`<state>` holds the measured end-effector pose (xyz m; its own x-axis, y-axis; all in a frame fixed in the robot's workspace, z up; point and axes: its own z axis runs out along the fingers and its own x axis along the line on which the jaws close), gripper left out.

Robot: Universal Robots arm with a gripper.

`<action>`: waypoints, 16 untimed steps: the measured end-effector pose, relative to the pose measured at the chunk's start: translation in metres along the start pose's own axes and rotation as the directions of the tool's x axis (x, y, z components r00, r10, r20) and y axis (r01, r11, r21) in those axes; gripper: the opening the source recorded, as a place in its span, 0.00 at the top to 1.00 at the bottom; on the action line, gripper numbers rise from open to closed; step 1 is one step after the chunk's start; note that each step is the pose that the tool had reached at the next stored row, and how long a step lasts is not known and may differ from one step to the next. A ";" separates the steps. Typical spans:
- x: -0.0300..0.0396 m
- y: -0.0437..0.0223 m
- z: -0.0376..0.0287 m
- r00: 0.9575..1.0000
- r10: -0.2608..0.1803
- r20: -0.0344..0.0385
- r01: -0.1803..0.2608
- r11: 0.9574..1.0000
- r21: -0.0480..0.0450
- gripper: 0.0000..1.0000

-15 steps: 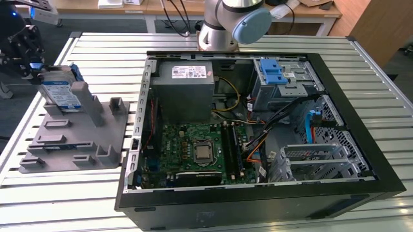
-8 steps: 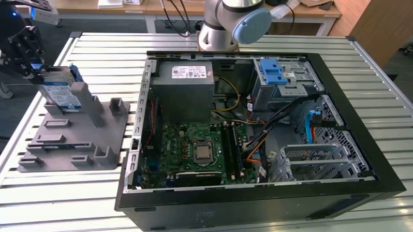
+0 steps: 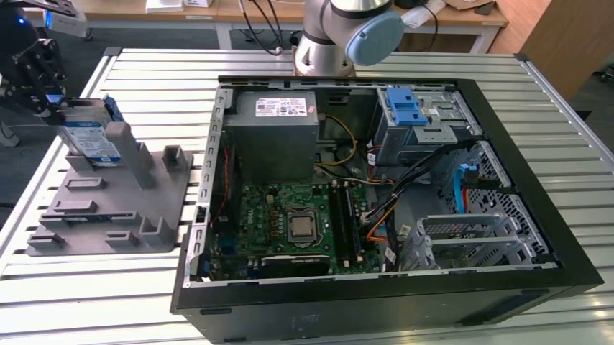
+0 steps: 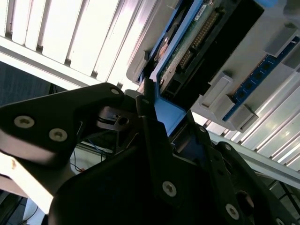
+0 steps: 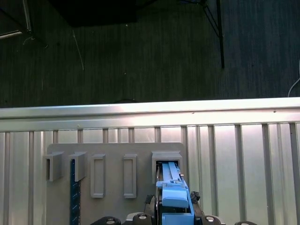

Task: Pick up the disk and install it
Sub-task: 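Pick up the disk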

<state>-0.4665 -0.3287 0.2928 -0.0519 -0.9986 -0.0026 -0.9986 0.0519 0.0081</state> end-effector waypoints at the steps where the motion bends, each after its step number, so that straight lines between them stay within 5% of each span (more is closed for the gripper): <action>1: 0.0000 0.0000 0.0000 1.000 0.000 0.000 0.000 1.000 0.000 0.63; 16: 0.0000 0.0001 -0.0125 1.000 0.000 0.000 0.000 1.000 0.000 0.63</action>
<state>-0.4665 -0.3286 0.3053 -0.0519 -0.9986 -0.0029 -0.9986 0.0519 0.0077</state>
